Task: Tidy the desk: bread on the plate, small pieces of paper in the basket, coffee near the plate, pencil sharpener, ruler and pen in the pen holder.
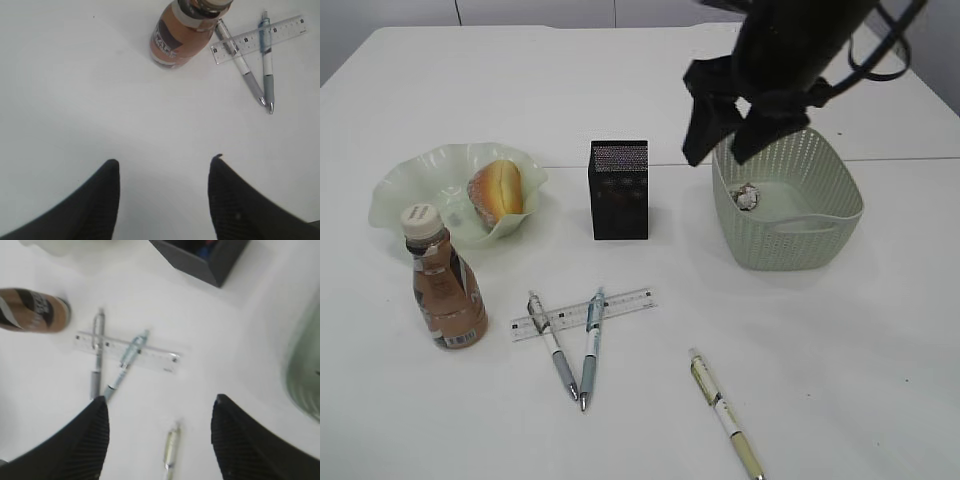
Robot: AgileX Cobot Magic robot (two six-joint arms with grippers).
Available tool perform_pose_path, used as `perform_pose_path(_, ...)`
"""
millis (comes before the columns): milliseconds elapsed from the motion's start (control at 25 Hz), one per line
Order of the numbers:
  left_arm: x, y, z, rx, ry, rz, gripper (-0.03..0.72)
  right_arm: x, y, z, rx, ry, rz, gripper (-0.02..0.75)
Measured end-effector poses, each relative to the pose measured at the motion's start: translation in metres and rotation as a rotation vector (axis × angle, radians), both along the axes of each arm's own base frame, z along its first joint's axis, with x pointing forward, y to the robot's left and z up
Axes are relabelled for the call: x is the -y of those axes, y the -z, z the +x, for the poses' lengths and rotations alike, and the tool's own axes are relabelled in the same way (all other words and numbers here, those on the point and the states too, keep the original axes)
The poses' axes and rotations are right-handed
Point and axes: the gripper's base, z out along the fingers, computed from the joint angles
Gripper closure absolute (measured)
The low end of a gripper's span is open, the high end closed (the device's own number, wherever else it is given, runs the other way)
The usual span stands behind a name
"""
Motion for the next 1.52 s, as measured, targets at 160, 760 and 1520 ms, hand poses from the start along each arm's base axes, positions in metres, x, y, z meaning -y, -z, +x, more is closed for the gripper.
perform_pose_path(160,0.0,0.0,0.0,0.0,0.0,0.0,0.272,0.022,-0.003,-0.039,-0.016,0.029,-0.124,0.266)
perform_pose_path(760,0.0,-0.002,0.004,0.05,-0.011,-0.007,0.272,0.1,-0.006,-0.189,0.114,0.243,-0.41,0.266)
perform_pose_path(1520,0.028,-0.078,0.088,0.252,0.307,-0.048,0.272,0.097,-0.01,-0.193,0.11,0.305,-0.33,0.266)
